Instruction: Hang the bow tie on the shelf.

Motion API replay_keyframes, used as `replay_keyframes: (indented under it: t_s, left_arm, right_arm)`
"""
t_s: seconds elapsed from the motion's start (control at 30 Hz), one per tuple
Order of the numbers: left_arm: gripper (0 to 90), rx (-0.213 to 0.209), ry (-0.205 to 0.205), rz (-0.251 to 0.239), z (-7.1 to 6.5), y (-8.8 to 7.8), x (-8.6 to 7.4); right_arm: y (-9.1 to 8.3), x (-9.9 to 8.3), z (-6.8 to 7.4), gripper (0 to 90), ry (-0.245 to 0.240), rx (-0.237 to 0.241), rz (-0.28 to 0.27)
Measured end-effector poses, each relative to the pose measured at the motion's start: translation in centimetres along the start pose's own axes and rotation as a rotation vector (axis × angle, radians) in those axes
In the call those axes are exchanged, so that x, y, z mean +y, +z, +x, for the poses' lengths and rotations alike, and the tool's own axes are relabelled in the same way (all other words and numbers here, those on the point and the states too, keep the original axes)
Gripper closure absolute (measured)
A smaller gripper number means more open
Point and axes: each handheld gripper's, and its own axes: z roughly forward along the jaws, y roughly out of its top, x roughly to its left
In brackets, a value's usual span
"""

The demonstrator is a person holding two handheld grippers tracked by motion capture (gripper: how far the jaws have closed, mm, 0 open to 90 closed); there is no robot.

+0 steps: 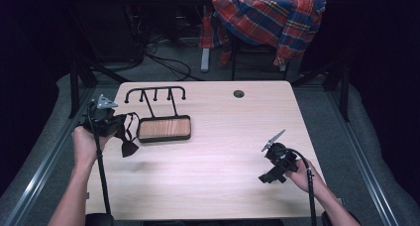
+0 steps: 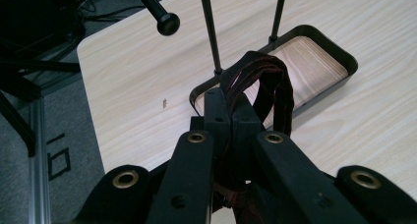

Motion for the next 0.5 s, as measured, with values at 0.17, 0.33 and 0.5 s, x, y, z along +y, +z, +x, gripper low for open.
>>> replay_keyframes:
  t_s: [0.17,0.33,0.5]
  left_arm:
    - [88.9,0.013,-0.012,-0.007,0.4,0.1,0.3]
    - [88.9,0.01,-0.034,-0.016,1.1,-0.2,0.6]
    - [88.9,0.03,-0.052,-0.034,1.9,-0.5,0.9]
  right_arm:
    - [0.1,0.0,0.1,15.8,0.011,0.007,-0.003]
    - [0.2,0.0,0.1,16.1,0.011,0.002,0.002]
    - [-0.2,0.0,0.0,15.5,0.001,-0.022,0.005]
